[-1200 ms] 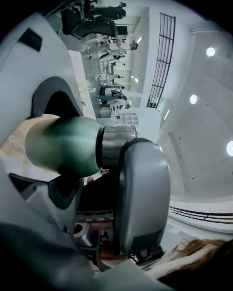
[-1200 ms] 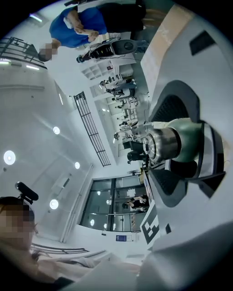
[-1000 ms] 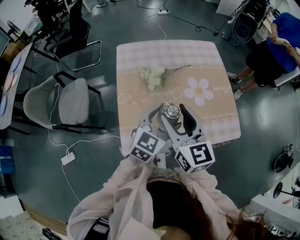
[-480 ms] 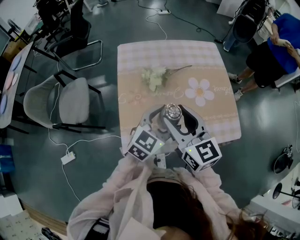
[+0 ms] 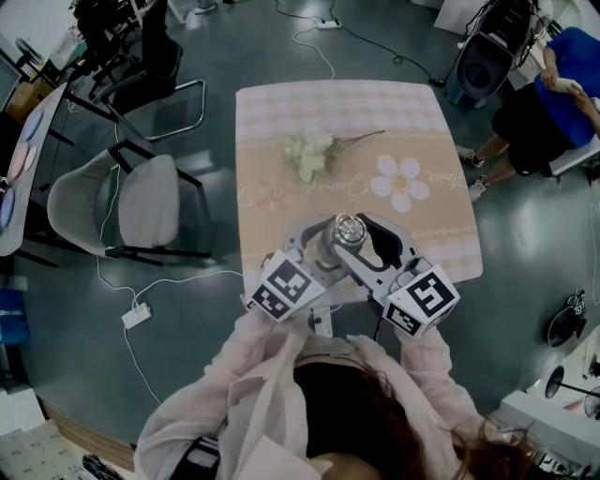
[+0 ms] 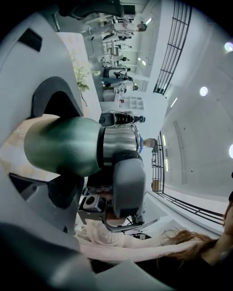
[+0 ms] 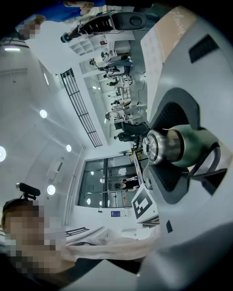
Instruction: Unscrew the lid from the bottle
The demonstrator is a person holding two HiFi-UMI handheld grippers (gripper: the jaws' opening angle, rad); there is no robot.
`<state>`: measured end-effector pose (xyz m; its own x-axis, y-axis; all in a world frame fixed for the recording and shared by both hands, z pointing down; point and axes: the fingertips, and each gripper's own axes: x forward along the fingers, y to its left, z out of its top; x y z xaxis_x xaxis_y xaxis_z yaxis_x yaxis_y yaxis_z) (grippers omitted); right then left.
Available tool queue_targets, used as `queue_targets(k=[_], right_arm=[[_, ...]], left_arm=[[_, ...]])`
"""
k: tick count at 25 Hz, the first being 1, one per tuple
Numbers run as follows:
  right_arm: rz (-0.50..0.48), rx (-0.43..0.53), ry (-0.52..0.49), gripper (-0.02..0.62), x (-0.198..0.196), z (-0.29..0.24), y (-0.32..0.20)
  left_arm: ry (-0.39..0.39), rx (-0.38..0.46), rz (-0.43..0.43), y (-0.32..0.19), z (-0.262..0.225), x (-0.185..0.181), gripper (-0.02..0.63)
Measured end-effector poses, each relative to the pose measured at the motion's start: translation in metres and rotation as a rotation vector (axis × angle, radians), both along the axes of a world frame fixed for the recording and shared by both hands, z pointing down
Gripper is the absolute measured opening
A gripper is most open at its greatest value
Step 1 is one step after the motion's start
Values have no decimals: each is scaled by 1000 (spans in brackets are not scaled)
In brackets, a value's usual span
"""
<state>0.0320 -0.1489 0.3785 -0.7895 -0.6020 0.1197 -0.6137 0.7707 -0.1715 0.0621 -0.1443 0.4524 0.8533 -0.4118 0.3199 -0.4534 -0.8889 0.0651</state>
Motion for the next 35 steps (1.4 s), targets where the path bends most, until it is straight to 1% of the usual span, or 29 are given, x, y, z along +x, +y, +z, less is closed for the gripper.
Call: queue_targets(k=[3, 13, 20, 25, 30, 35], right_arm=[[-12, -9, 7, 264, -2, 1, 2], [-17, 21, 36, 262, -7, -2, 4], [-10, 23, 29, 262, -8, -3, 4], [4, 26, -6, 261, -8, -6, 4], [-18, 37, -37, 261, -8, -11, 6], [-79, 61, -68, 261, -11, -20, 12]], left_arm=[[-2, 3, 0, 2, 1, -2, 379], [11, 9, -3, 3, 0, -3, 379], [20, 11, -9, 3, 0, -4, 379], [35, 16, -2, 4, -3, -5, 379], [46, 22, 23, 6, -7, -4, 379], [86, 15, 94, 13, -16, -5, 379]])
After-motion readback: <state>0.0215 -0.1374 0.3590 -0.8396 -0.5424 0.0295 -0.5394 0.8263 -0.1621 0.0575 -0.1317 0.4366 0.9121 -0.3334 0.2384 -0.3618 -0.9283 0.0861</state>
